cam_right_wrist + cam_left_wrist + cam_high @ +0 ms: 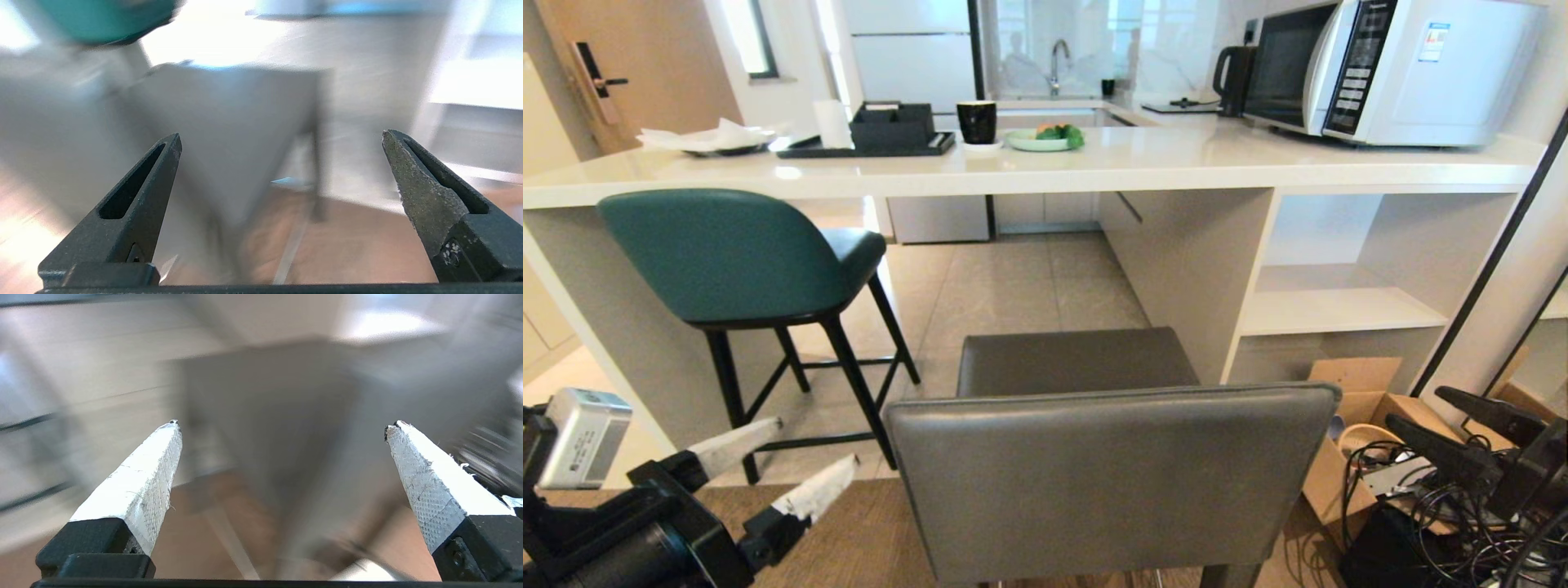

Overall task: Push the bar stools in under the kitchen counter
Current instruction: Pull the gray chair out from under the dining table, then pull the blue chair out from under the dining table

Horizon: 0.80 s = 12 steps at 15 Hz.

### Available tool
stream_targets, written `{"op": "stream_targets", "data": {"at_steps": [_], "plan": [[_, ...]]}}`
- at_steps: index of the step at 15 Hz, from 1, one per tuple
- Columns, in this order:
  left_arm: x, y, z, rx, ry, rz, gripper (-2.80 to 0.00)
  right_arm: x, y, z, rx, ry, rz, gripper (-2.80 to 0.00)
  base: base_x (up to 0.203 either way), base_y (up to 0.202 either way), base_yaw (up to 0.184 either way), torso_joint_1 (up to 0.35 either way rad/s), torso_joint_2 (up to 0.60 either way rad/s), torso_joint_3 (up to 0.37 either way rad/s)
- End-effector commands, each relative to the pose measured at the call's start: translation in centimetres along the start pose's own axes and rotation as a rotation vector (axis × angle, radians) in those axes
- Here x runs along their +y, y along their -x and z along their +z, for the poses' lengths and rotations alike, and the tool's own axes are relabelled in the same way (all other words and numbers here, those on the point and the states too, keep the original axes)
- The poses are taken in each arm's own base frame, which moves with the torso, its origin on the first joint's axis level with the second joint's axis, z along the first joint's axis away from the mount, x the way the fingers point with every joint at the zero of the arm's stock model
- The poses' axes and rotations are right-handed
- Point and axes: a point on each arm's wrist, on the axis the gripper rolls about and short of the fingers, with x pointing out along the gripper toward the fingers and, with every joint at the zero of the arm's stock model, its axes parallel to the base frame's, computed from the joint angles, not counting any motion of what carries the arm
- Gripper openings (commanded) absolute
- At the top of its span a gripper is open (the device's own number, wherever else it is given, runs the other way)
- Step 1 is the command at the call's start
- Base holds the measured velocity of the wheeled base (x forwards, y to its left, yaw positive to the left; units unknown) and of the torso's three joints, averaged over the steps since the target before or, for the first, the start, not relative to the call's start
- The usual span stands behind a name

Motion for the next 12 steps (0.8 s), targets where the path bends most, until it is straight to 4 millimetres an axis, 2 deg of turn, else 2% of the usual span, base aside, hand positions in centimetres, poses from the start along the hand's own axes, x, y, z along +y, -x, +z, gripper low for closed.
{"op": "stream_targets", "data": {"at_steps": [1, 4, 8, 10, 12], "plan": [[0.6, 1.5, 2.0, -0.041, 0.003, 0.183, 0.00, -0.6, 0.2, 0.8, -0.040, 0.029, -0.187, 0.00, 0.000, 0.000, 0.000, 0.000, 0.00, 0.000], [1.0, 2.9, 2.0, 0.083, 0.005, 0.349, 0.00, -1.0, 0.2, 1.2, -0.055, 0.032, -0.355, 0.00, 0.000, 0.000, 0.000, 0.000, 0.00, 0.000], [0.8, 3.6, 4.0, 0.048, 0.023, 0.425, 0.00, -1.0, 0.2, 3.3, -0.018, 0.002, -0.512, 0.00, 0.000, 0.000, 0.000, 0.000, 0.00, 0.000], [1.1, 3.2, 4.5, 0.036, 0.017, 0.525, 0.00, 0.3, 0.6, 5.0, 0.037, -0.043, -0.561, 0.00, 0.000, 0.000, 0.000, 0.000, 0.00, 0.000], [1.1, 3.4, 4.6, 0.027, 0.016, 0.548, 0.00, 2.8, 1.6, 7.6, 0.043, -0.124, -0.524, 0.00, 0.000, 0.000, 0.000, 0.000, 0.00, 0.000]]}}
